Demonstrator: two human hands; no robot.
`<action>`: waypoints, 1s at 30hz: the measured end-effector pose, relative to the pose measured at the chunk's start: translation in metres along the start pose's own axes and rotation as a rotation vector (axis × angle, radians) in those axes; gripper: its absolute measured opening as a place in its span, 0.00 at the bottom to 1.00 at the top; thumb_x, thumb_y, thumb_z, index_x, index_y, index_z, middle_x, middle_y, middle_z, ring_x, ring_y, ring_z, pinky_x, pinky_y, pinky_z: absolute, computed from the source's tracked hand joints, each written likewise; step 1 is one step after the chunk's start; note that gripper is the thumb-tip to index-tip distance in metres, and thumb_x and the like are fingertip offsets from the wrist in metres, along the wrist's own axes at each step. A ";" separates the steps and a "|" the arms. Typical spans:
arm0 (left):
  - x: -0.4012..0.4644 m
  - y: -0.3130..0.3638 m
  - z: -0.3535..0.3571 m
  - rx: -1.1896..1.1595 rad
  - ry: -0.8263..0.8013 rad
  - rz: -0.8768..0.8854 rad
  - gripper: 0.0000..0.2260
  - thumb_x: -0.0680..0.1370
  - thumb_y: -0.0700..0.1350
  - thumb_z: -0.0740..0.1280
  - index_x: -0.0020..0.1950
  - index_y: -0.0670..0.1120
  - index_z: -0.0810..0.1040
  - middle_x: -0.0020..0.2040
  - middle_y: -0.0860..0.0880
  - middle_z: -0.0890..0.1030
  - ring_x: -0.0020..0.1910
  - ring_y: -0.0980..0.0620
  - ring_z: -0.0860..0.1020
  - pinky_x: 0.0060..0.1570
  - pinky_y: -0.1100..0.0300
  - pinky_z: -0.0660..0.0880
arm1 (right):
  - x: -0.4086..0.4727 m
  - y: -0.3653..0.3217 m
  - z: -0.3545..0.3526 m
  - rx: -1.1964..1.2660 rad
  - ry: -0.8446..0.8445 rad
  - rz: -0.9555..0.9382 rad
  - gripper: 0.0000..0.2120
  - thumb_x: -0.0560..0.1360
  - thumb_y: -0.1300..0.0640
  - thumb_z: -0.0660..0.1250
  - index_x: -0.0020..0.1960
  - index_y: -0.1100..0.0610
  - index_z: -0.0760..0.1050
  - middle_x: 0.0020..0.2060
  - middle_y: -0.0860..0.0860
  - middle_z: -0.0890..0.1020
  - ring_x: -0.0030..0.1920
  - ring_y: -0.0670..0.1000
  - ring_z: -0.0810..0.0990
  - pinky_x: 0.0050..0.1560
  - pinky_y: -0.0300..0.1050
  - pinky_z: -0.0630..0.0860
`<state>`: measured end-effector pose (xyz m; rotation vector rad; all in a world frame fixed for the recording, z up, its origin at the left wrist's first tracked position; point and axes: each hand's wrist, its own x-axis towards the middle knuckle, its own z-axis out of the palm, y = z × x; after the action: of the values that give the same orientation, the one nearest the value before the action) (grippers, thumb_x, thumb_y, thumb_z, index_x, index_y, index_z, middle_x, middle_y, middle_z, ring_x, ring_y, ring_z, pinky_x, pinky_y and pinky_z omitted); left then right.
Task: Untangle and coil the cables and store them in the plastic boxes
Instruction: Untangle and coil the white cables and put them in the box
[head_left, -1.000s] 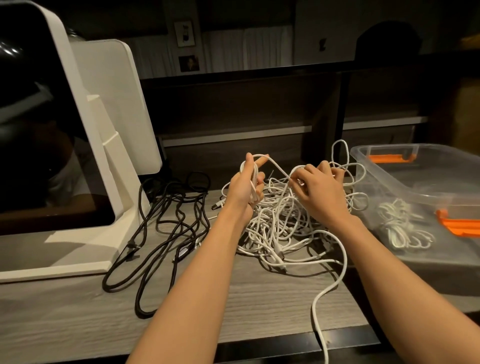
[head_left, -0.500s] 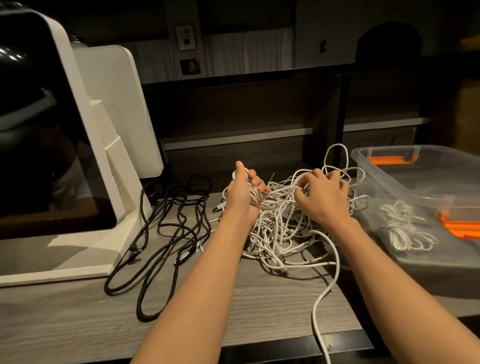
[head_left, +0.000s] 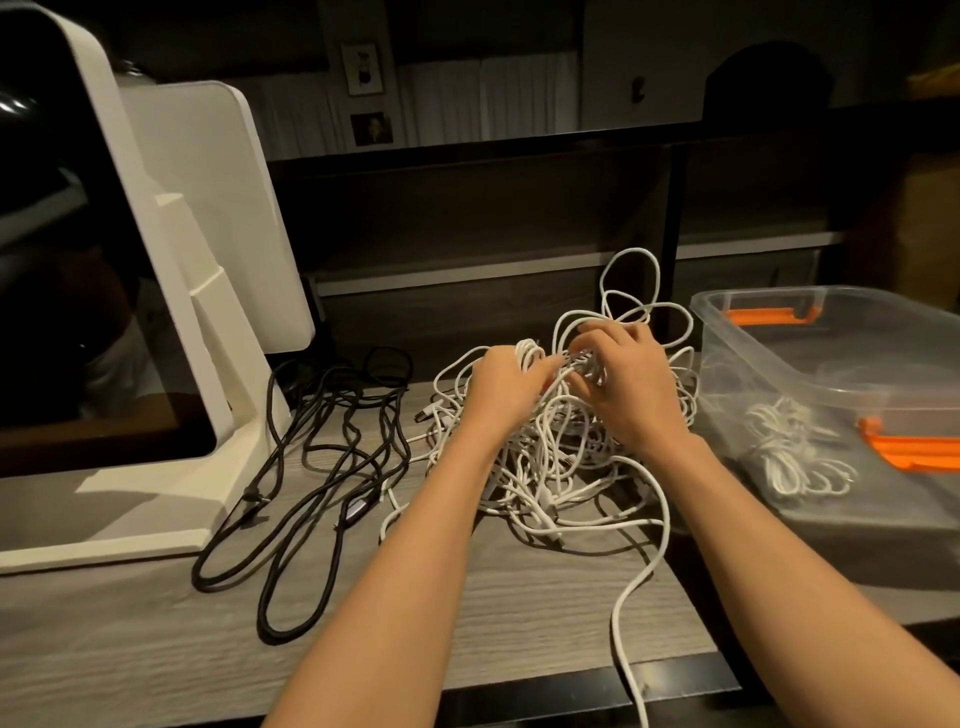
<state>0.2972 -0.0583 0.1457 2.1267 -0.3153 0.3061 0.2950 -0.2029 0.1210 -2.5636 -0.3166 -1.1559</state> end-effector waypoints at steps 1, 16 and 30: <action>0.000 0.000 -0.001 0.045 -0.016 0.016 0.18 0.76 0.54 0.70 0.33 0.44 0.71 0.27 0.50 0.70 0.27 0.53 0.67 0.30 0.58 0.64 | 0.000 0.001 0.000 0.009 -0.006 -0.002 0.15 0.68 0.57 0.76 0.53 0.57 0.79 0.57 0.52 0.80 0.56 0.58 0.75 0.55 0.55 0.73; 0.002 -0.016 0.000 0.130 0.250 -0.006 0.16 0.81 0.45 0.64 0.33 0.47 0.67 0.32 0.51 0.71 0.31 0.53 0.69 0.30 0.60 0.62 | -0.001 0.004 -0.005 -0.003 -0.065 0.242 0.10 0.77 0.56 0.60 0.56 0.52 0.75 0.58 0.49 0.76 0.62 0.55 0.66 0.63 0.51 0.60; -0.002 -0.010 -0.014 -0.920 0.025 -0.403 0.07 0.79 0.46 0.67 0.45 0.43 0.78 0.34 0.50 0.74 0.25 0.58 0.71 0.26 0.65 0.68 | 0.000 0.004 -0.009 0.136 -0.007 0.056 0.12 0.77 0.58 0.64 0.59 0.54 0.78 0.58 0.48 0.78 0.62 0.50 0.70 0.64 0.44 0.56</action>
<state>0.2968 -0.0408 0.1452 1.2305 0.0109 -0.0575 0.2898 -0.2100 0.1257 -2.4429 -0.3123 -1.0685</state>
